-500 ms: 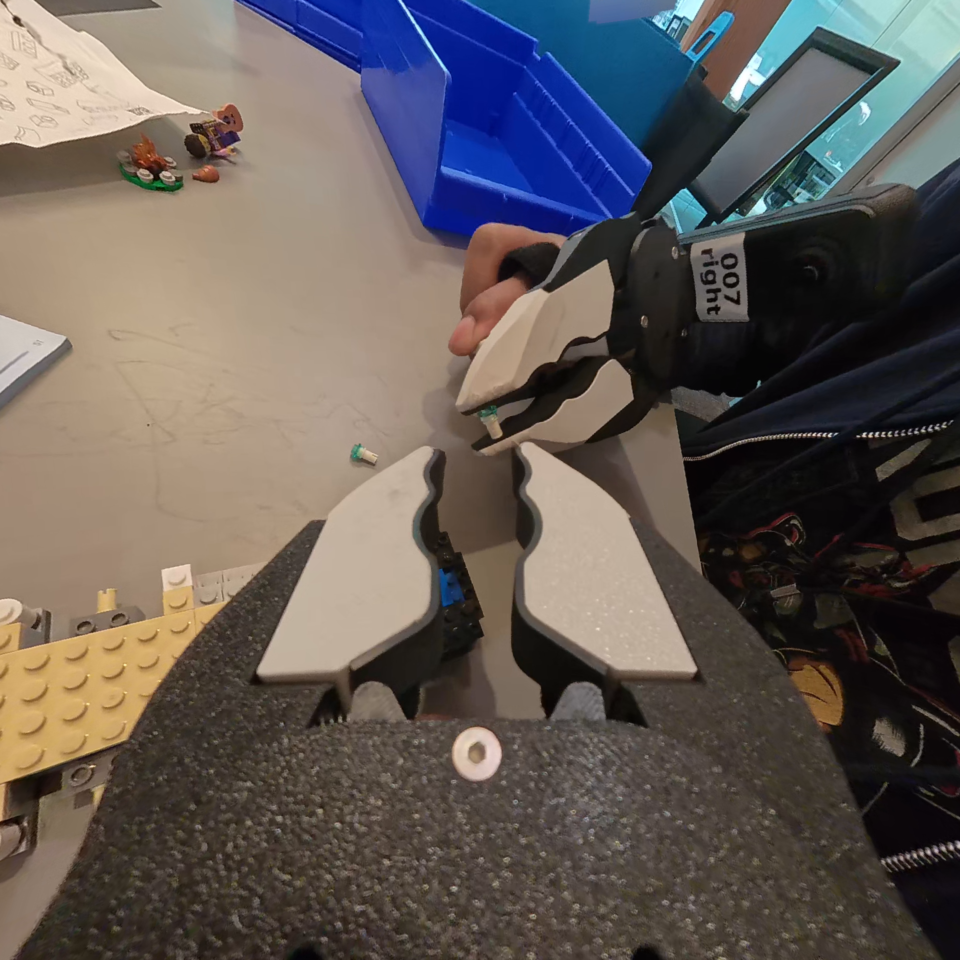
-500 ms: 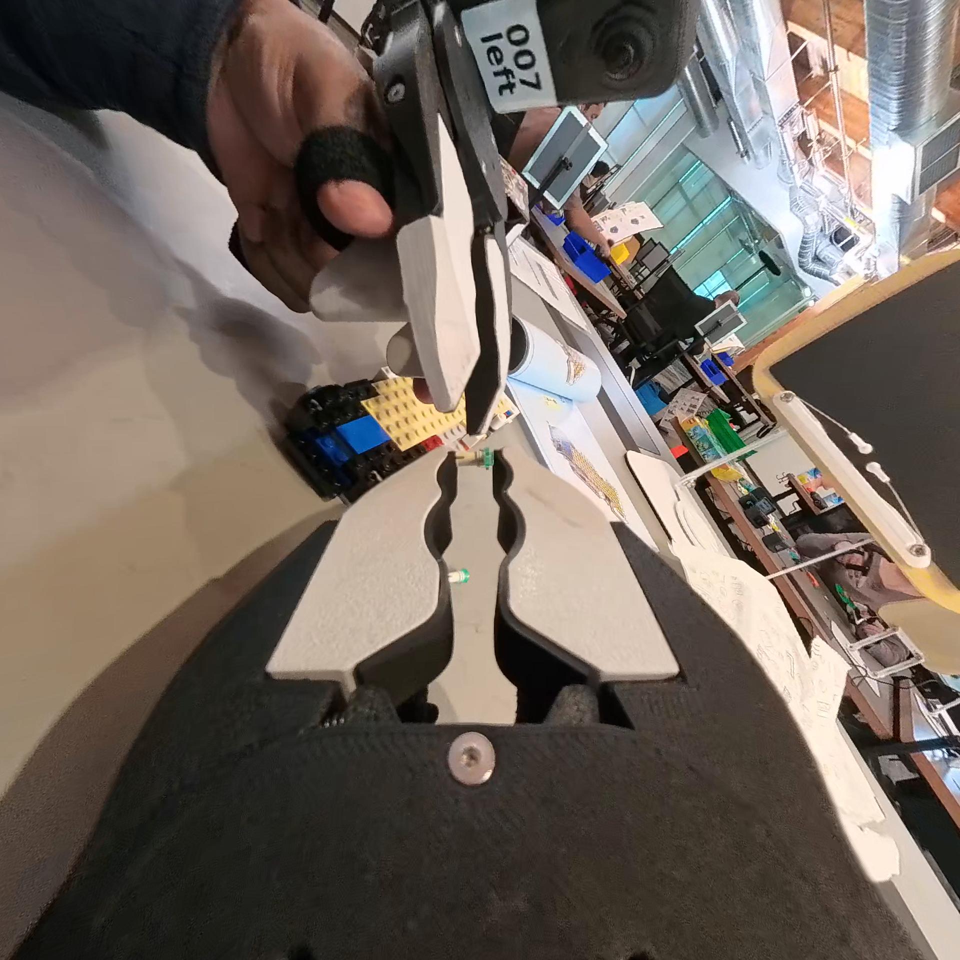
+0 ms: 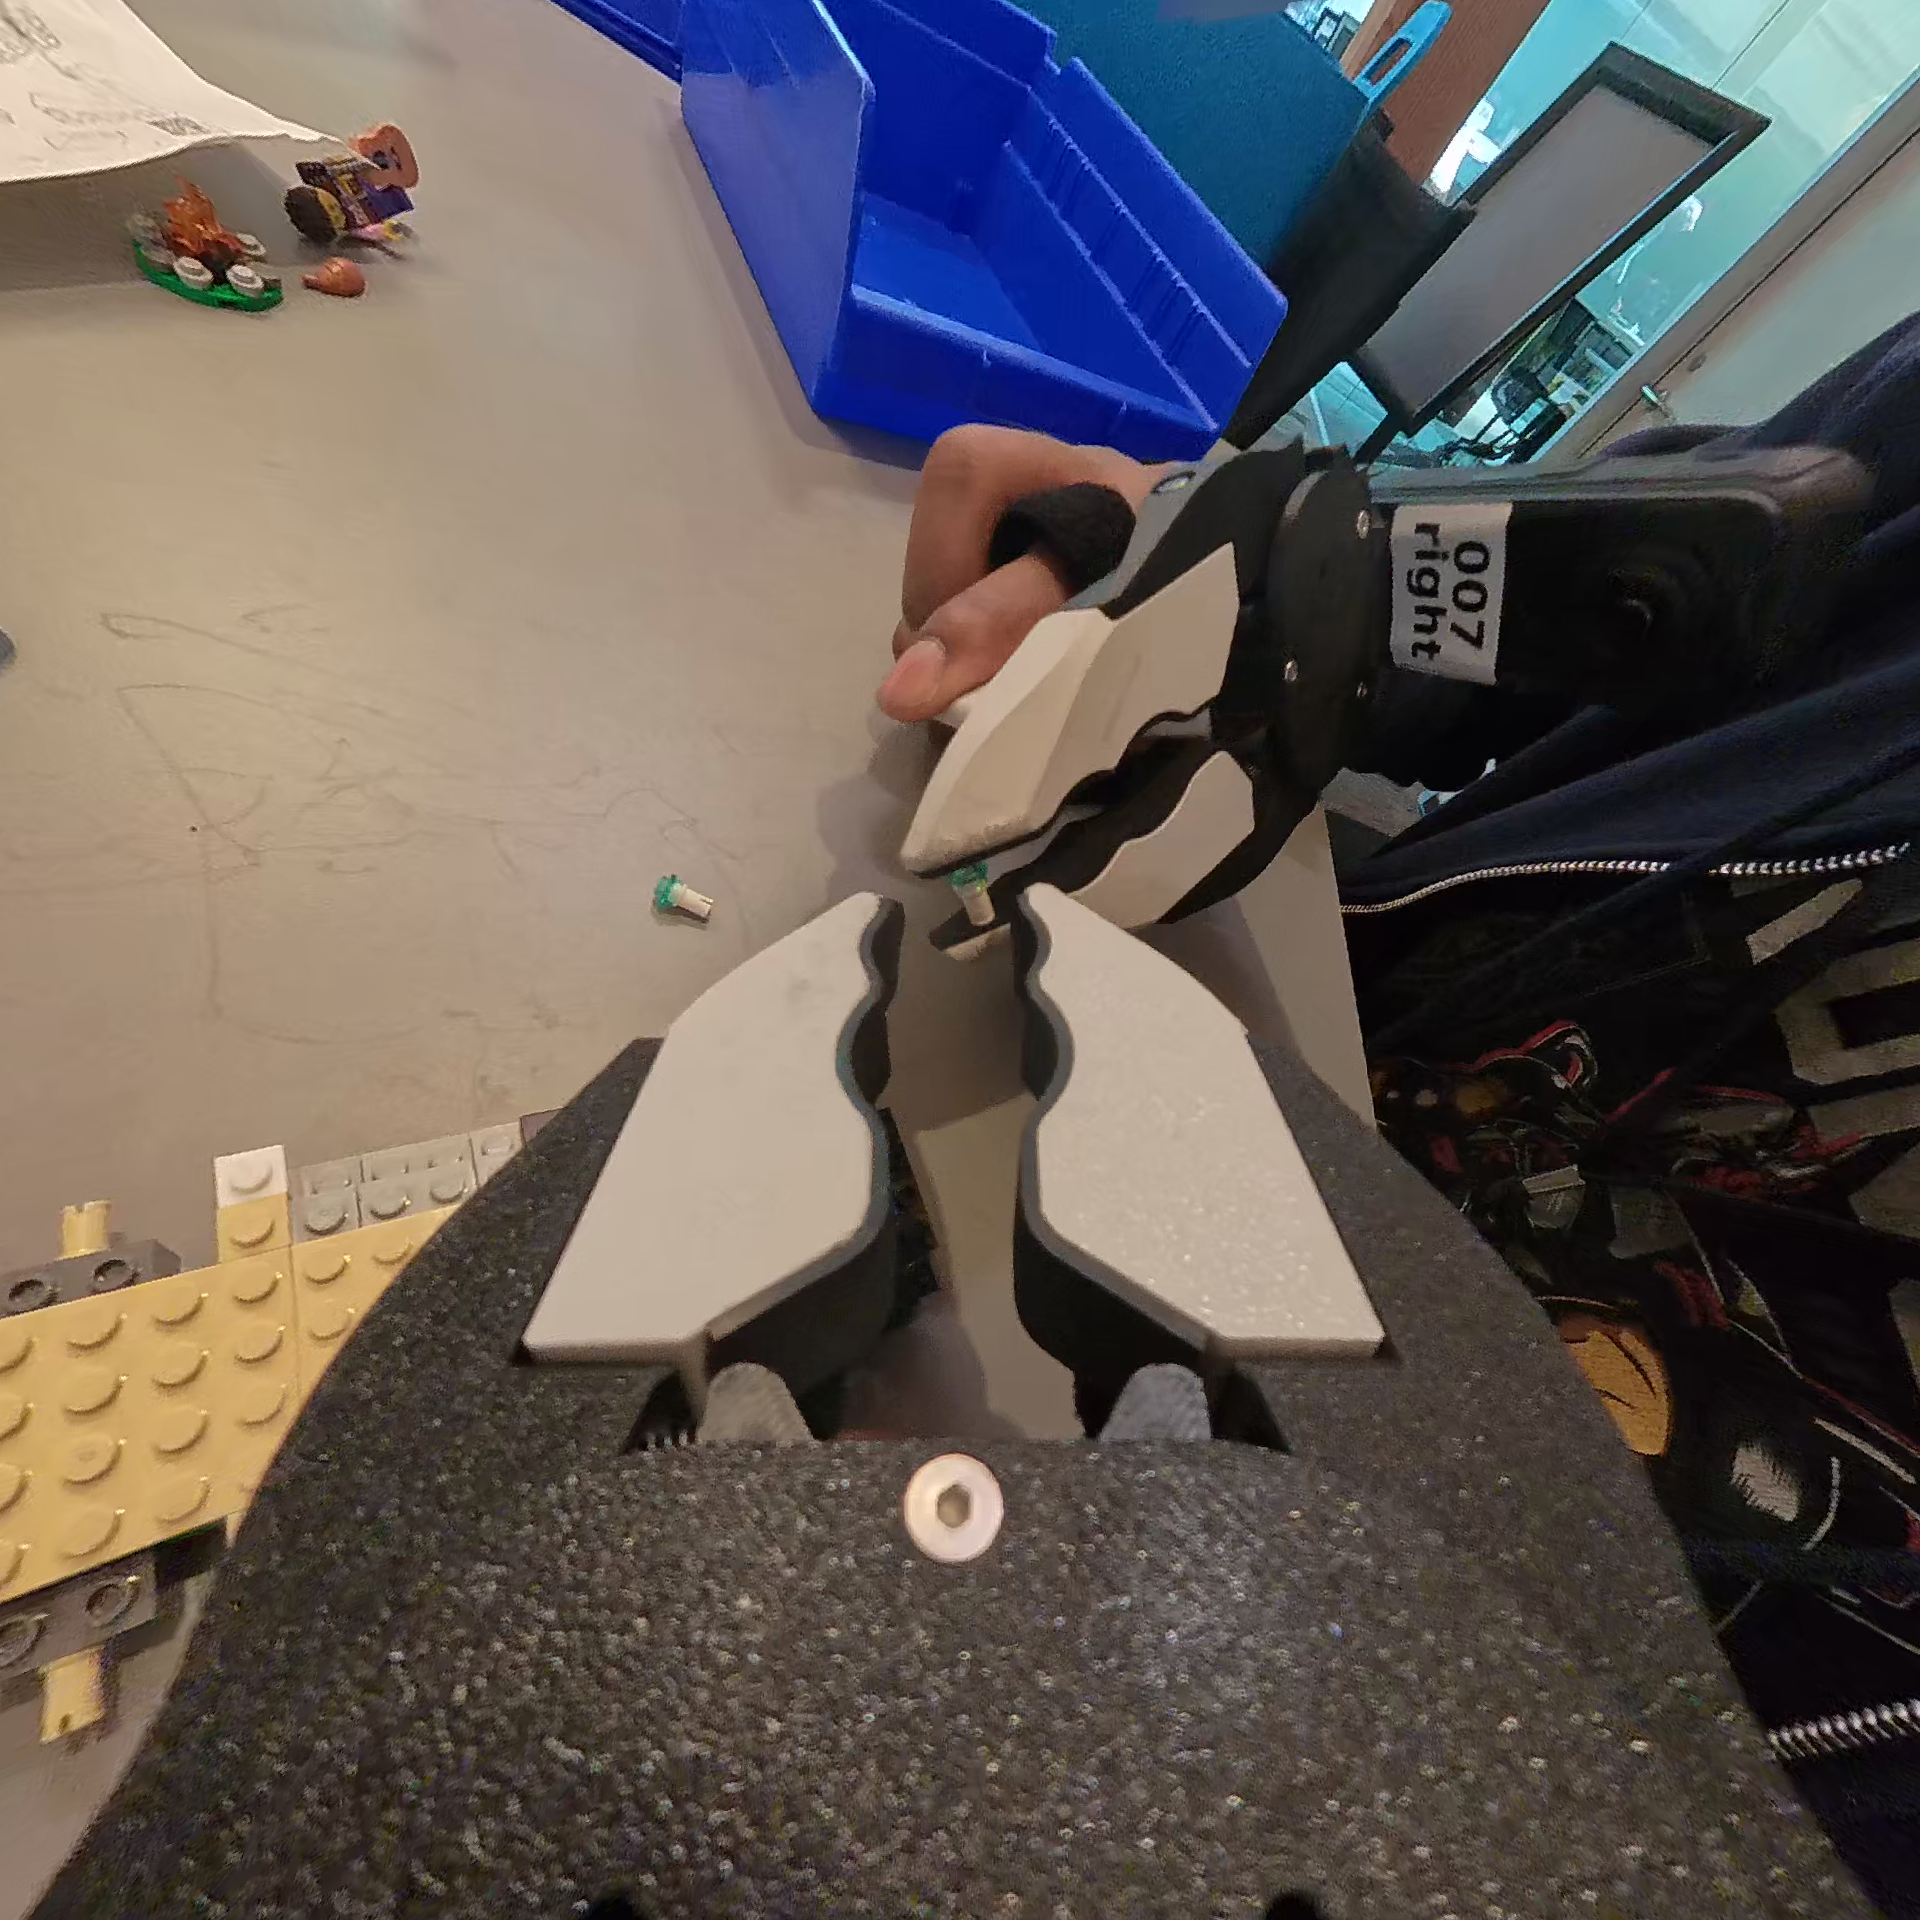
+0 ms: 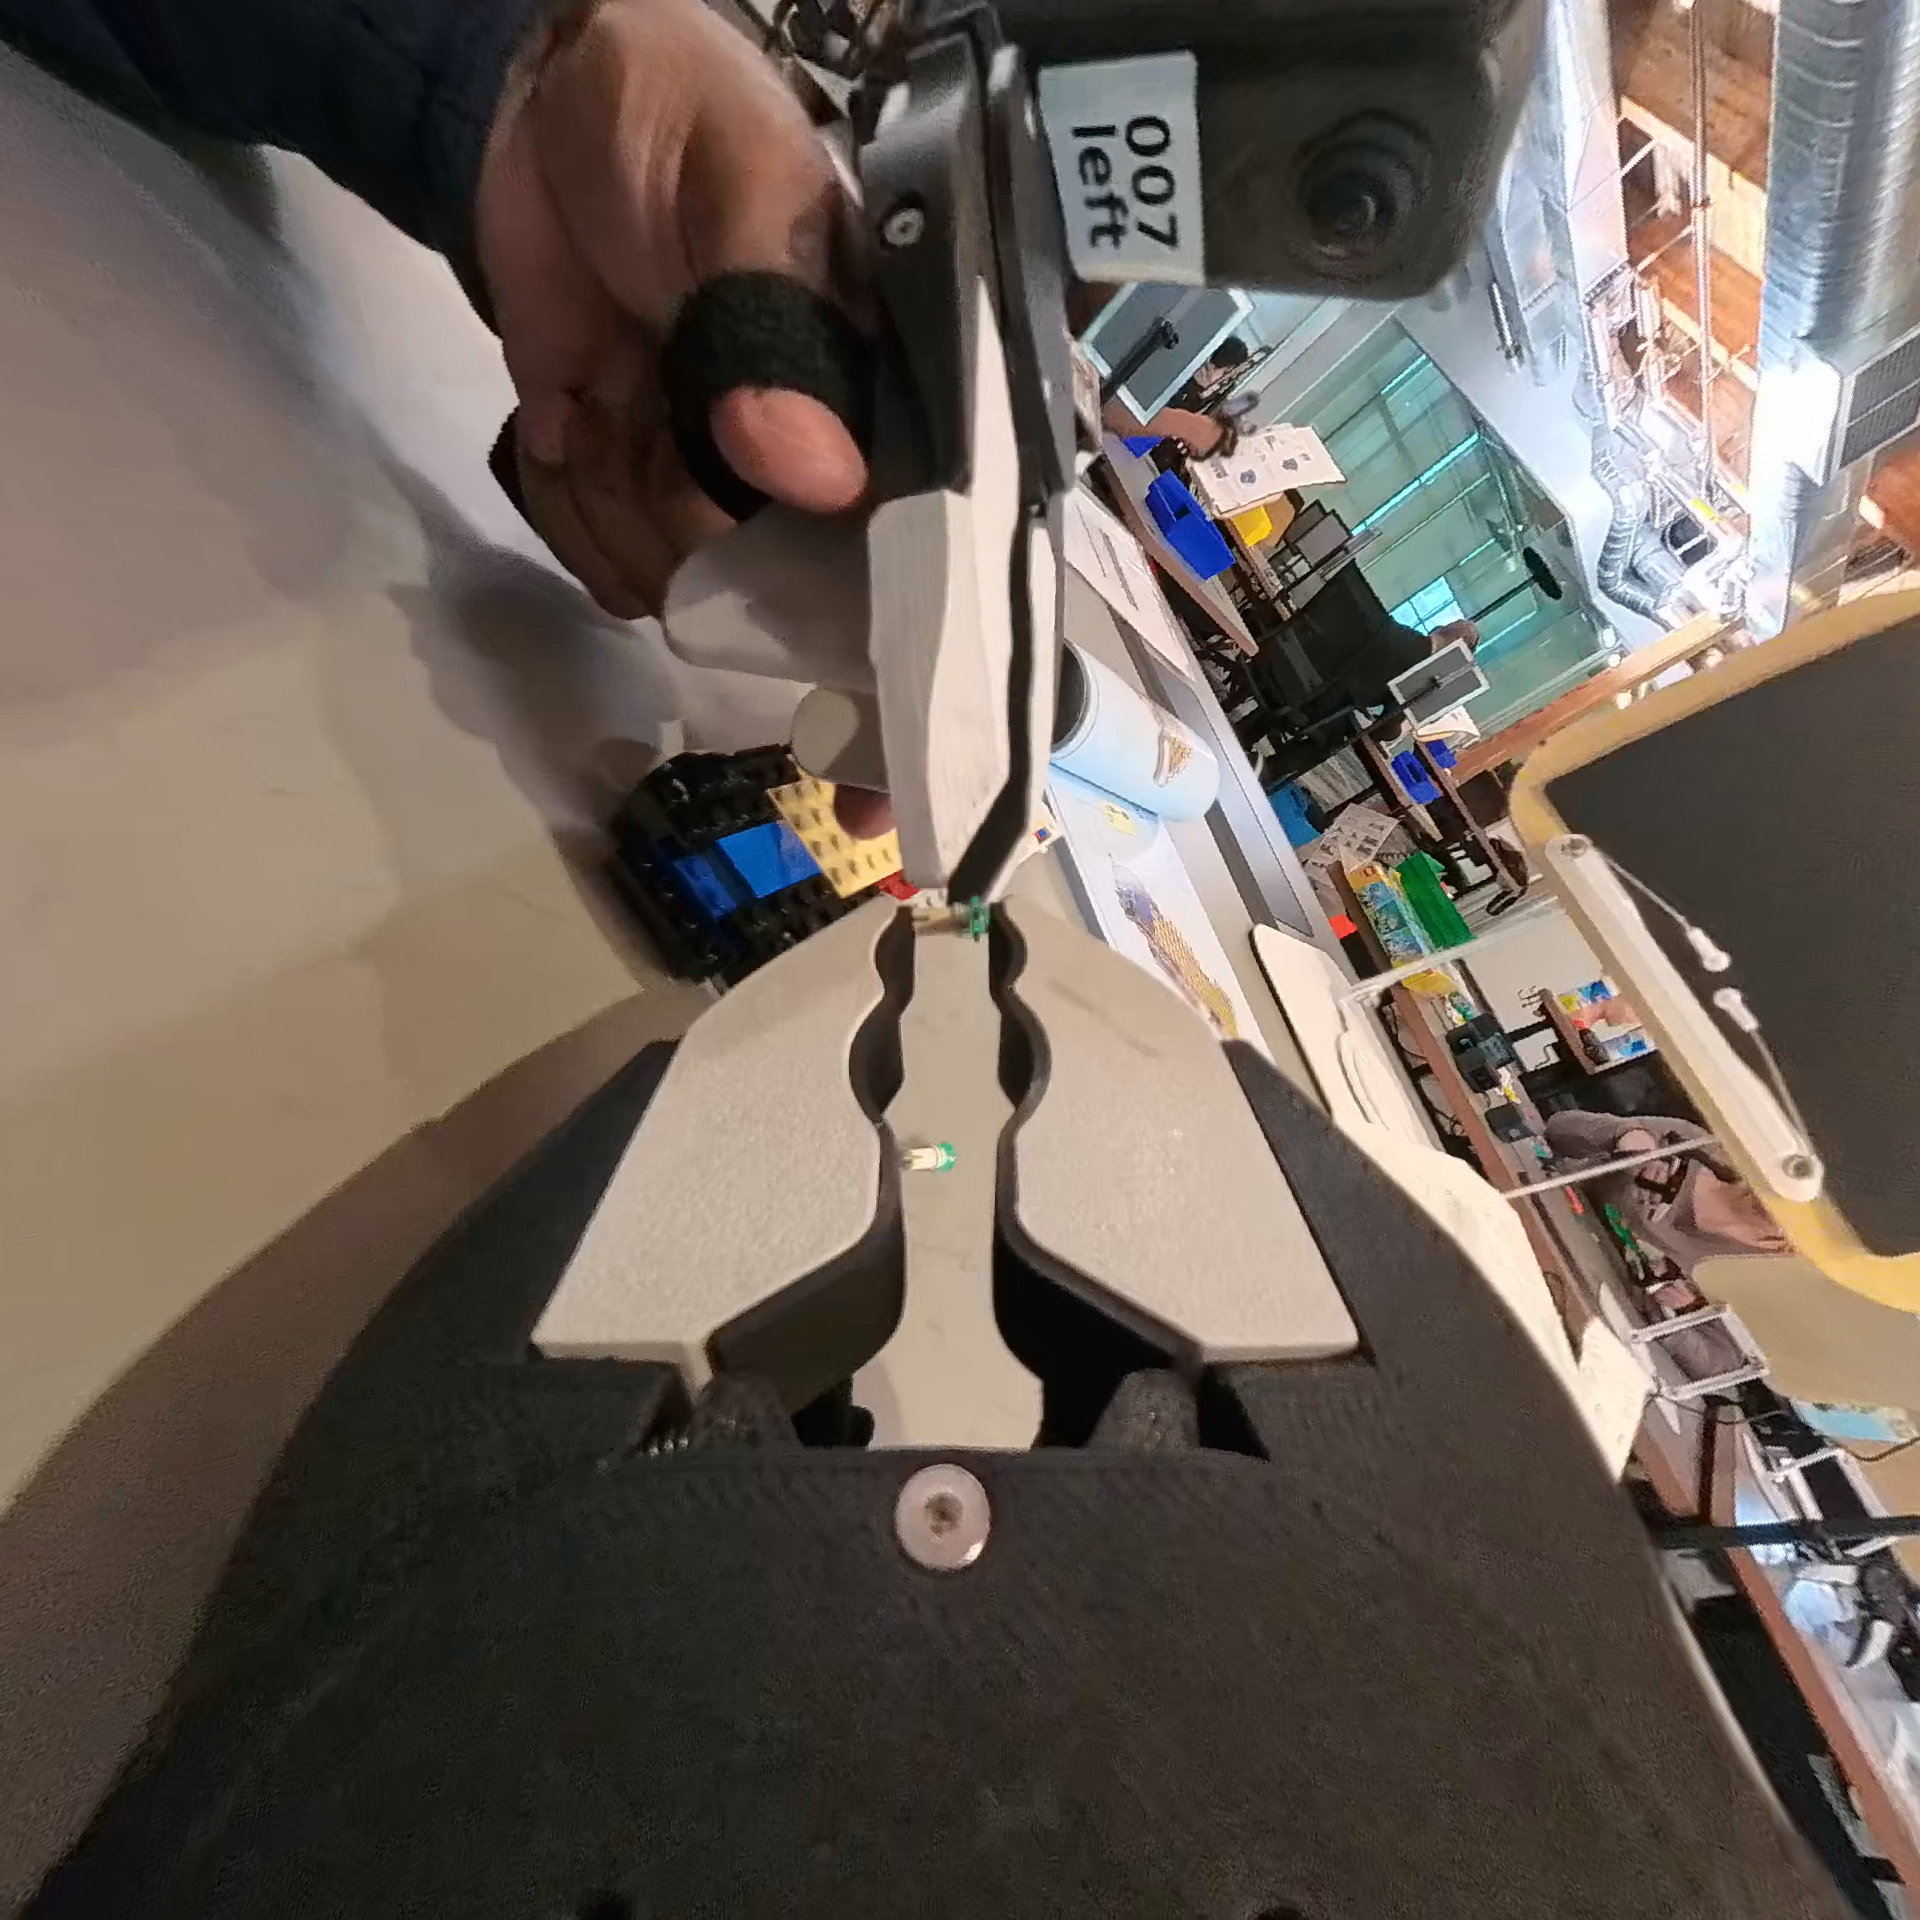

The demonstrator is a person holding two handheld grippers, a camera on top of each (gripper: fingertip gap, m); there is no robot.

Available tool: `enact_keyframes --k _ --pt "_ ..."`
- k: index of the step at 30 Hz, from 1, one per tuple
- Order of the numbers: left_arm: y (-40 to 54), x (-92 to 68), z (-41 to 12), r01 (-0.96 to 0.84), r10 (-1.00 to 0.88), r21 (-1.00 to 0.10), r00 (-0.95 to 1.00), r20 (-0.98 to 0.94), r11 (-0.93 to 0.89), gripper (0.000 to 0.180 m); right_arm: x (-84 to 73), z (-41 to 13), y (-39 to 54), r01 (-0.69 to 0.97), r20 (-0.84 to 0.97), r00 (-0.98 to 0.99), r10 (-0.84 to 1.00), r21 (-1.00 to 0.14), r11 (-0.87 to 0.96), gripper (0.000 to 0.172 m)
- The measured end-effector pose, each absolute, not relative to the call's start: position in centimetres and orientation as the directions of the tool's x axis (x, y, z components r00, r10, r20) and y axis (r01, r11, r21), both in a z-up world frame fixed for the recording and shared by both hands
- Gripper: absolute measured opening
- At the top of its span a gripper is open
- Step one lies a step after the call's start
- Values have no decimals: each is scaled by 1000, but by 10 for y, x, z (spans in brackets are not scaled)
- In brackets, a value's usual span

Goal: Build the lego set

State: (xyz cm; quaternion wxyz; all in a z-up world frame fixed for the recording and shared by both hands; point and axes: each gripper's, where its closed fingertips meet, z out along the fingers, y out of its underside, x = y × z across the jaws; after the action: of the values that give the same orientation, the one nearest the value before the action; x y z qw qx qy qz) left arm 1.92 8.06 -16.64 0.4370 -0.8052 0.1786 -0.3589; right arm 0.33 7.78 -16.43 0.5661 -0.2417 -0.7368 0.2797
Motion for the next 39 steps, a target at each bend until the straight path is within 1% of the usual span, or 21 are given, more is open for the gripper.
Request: enact_keyframes --k 3,7,8,11,14,17,20,24,26,28,31,35,39 --pt "80 23 -166 49 -600 -822 659 453 -567 13 4 -166 74 29 732 -243 636 -650 760 13" --pt "81 26 -166 98 -578 -809 651 492 -579 10 5 -164 74 29 757 -219 615 -625 780 13" --pt "80 27 -165 121 -571 -802 641 513 -585 7 6 -163 74 28 761 -212 613 -622 783 14" --pt "78 27 -161 168 -551 -801 643 531 -575 7 6 -159 72 23 772 -188 607 -615 788 15" --pt "73 26 -158 254 -515 -793 644 566 -554 7 8 -156 68 13 776 -177 605 -613 790 15" --pt "64 20 -153 369 -459 -784 655 600 -498 6 10 -155 62 4 777 -176 604 -613 790 15" --pt "50 7 -147 506 -390 -753 648 654 -421 6 10 -160 57 7 778 -202 595 -606 795 16" --pt "29 -10 -143 618 -288 -722 663 691 -310 6 10 -169 51 12 764 -266 588 -608 794 19" --pt "21 -15 -142 657 -241 -706 663 708 -265 6 9 -172 48 13 759 -290 583 -606 795 21" --pt "14 -18 -141 687 -210 -692 660 722 -222 6 8 -176 47 17 771 -312 555 -580 815 25" --pt "5 -19 -140 716 -186 -675 649 737 -178 6 5 -186 48 47 763 -383 521 -547 836 37" --pt "-4 -17 -140 714 -168 -681 660 732 -160 6 3 -198 50 121 641 -540 545 -581 805 52" --pt "-10 -19 -141 688 -137 -711 698 703 -147 6 -7 -206 58 224 537 -645 544 -548 806 63"
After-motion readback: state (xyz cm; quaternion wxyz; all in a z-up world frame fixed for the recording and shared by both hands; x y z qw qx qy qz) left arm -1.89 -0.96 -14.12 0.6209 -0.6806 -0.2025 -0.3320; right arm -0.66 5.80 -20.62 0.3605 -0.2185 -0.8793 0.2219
